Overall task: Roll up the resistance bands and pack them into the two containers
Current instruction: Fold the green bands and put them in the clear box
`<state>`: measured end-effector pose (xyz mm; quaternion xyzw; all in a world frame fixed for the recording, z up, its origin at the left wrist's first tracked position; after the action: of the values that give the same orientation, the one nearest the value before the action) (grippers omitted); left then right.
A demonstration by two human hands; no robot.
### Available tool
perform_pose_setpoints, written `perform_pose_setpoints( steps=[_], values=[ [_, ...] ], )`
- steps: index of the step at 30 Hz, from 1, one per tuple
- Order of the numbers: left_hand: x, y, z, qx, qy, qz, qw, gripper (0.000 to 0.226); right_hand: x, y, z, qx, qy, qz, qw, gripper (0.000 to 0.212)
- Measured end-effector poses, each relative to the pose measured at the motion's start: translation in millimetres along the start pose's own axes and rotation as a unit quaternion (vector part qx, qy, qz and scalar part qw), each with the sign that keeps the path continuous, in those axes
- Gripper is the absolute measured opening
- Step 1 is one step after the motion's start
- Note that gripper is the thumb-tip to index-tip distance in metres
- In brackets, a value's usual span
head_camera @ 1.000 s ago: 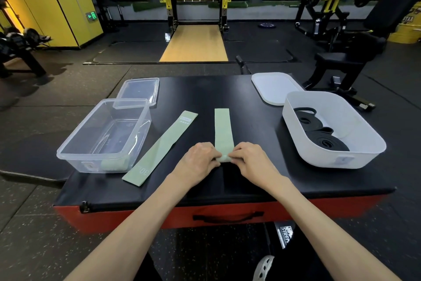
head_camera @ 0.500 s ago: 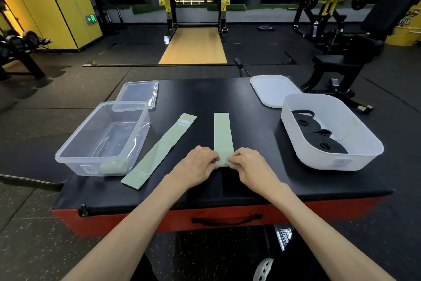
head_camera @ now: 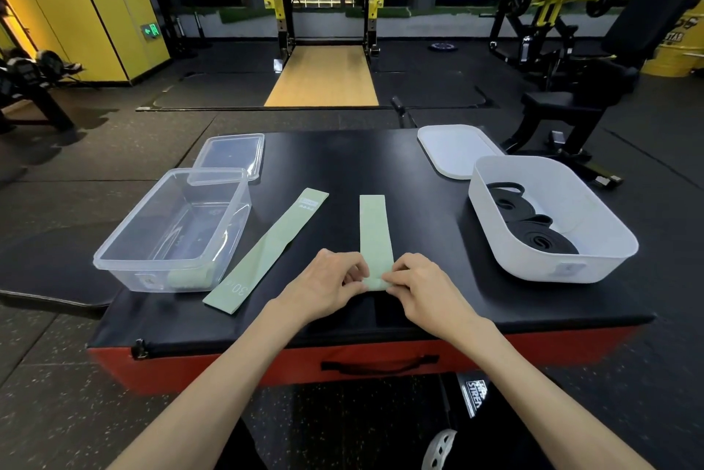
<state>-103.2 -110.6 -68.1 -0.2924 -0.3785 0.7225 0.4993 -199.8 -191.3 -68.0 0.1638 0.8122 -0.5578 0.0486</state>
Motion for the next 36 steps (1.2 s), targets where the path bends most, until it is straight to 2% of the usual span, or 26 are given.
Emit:
perform_pose_setpoints(
  steps=[4, 10, 14, 23, 27, 33, 36],
  values=[
    [-2, -5, 5, -0.019, 0.017, 0.011, 1.000, 0.009, 3, 1, -1, 0.007, -0.004, 0.008, 1.000, 0.015],
    [-3, -8, 6, -0.018, 0.020, 0.020, 0.999, 0.011, -1, -4, 0, 0.010, 0.006, 0.015, 1.000, 0.023],
    [-5, -6, 6, -0.042, 0.019, 0.017, 0.999, 0.012, -1, -6, -3, 0.011, -0.005, 0.017, 1.000, 0.012],
    [-4, 0, 11, -0.085, 0.067, 0.044, 0.993, 0.014, -11, -2, 6, 0.010, 0.001, -0.004, 1.000, 0.016],
    [-3, -1, 11, -0.086, 0.075, 0.066, 0.991, 0.011, -7, -3, 4, 0.009, -0.001, 0.013, 1.000, 0.017],
    [-8, 1, 6, -0.084, 0.062, 0.050, 0.993, 0.014, 3, -6, -4, 0.023, -0.011, 0.067, 0.997, 0.016],
    [-10, 2, 3, -0.082, 0.049, 0.043, 0.995, 0.016, 3, -7, -8, 0.029, -0.024, 0.068, 0.997, 0.021]
  ],
)
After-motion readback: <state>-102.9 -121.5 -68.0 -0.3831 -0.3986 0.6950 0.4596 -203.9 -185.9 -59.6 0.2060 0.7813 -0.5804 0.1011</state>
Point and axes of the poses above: each hand's wrist, its own x-axis away from the middle knuckle, its own y-axis out of the palm, z = x × y, the point moved 9 cm from there along -x, towards the middle knuckle, and after that the axes turned 7 degrees about -z, right-handed, at the moved point
